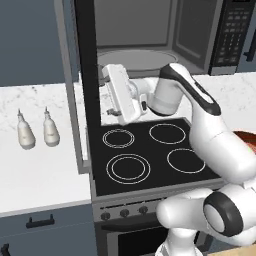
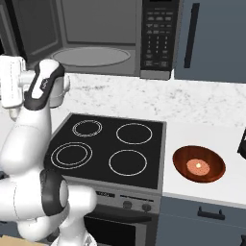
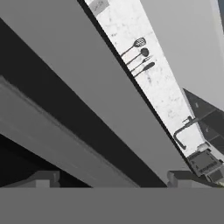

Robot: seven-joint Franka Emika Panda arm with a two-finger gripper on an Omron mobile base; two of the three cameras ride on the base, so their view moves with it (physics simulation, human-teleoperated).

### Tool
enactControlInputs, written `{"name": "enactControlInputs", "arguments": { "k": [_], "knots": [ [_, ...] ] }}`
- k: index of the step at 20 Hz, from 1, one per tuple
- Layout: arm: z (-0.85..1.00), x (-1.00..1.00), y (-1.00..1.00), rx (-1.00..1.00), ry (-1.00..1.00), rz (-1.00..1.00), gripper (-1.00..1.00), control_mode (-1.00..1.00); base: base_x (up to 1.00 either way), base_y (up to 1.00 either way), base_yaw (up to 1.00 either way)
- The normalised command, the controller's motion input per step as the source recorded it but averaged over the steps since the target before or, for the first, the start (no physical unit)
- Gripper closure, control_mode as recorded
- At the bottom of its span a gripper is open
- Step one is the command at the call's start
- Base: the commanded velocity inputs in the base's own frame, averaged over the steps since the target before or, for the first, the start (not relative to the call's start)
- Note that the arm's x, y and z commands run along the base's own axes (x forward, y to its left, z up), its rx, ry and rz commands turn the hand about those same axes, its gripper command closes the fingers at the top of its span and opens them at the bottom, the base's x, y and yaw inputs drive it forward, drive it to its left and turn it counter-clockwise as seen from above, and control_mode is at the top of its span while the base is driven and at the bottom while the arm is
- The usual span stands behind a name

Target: Open the microwave, place the bowl with waffle inside the microwave, then close the microwave door and turn it on.

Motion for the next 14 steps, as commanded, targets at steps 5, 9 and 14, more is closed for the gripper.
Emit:
{"name": "enactControlInputs", "arguments": {
  "k": [5, 9, 14],
  "knots": [
    [-0.07, -0.07, -1.0, 0.0, 0.0, -0.2, -1.0, -1.0, 0.0, 0.0, 0.0],
    [-0.29, -0.06, -1.0, -0.04, 0.0, -0.37, -1.0, -1.0, 0.0, 0.0, 0.0],
    [-0.56, -0.17, -1.0, -0.04, -0.18, -0.34, -1.0, -1.0, 0.0, 0.0, 0.0]
  ]
}}
